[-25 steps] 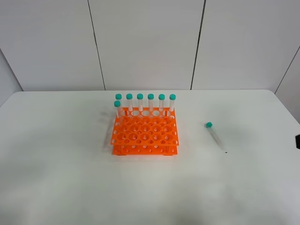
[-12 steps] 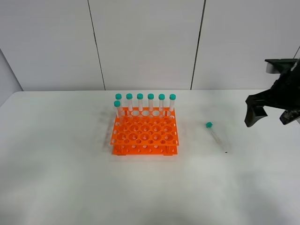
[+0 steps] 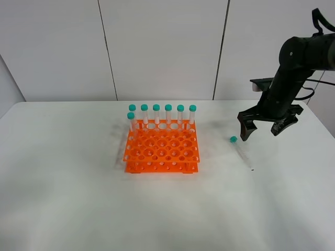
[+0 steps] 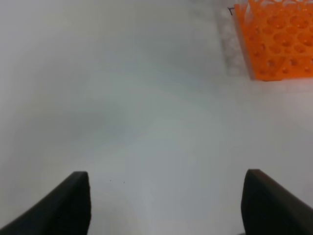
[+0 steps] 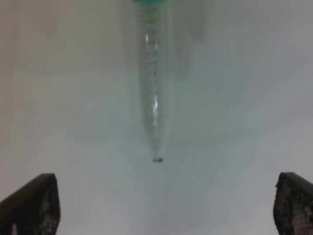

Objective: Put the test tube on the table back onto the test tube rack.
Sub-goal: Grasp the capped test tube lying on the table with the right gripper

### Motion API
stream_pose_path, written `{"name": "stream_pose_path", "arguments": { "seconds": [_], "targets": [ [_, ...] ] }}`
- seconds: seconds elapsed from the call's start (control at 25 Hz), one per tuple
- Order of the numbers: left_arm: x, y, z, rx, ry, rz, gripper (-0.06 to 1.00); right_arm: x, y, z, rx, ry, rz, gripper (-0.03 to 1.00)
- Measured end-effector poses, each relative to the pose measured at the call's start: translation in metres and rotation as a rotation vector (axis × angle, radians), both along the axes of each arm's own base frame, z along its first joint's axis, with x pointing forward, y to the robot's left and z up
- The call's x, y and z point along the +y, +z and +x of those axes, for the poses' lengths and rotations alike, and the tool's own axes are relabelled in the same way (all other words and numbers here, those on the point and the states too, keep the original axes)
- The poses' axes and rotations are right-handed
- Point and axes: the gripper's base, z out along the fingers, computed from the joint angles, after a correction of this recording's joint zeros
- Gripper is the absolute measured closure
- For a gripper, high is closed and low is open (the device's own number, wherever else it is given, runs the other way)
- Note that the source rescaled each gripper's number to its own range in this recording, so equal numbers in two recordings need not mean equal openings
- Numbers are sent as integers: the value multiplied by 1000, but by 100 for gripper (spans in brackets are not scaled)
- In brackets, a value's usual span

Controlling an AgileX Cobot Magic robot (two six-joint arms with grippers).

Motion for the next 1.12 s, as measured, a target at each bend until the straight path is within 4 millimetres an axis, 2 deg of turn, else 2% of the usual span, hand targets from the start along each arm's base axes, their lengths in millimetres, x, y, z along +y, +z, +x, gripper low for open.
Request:
{"name": "stream_pose_path", "arguments": {
  "seconds": [0.36,0.48,0.68,0.92,1.12],
  "targets": [
    [0,0,0,0,0,0,-6,2,-48,11,77,-8,2,1],
    [0,0,0,0,0,0,-6,5,-55,11,97,-7,7,1],
    [0,0,0,0,0,0,-6,12,-51,10,90,4,12,1],
    [0,0,0,0,0,0,-6,8,-21,-1,-12,-6,1,2],
    [0,0,0,0,0,0,-6,5,-32,-21,-41,-14,2,2]
  ]
}}
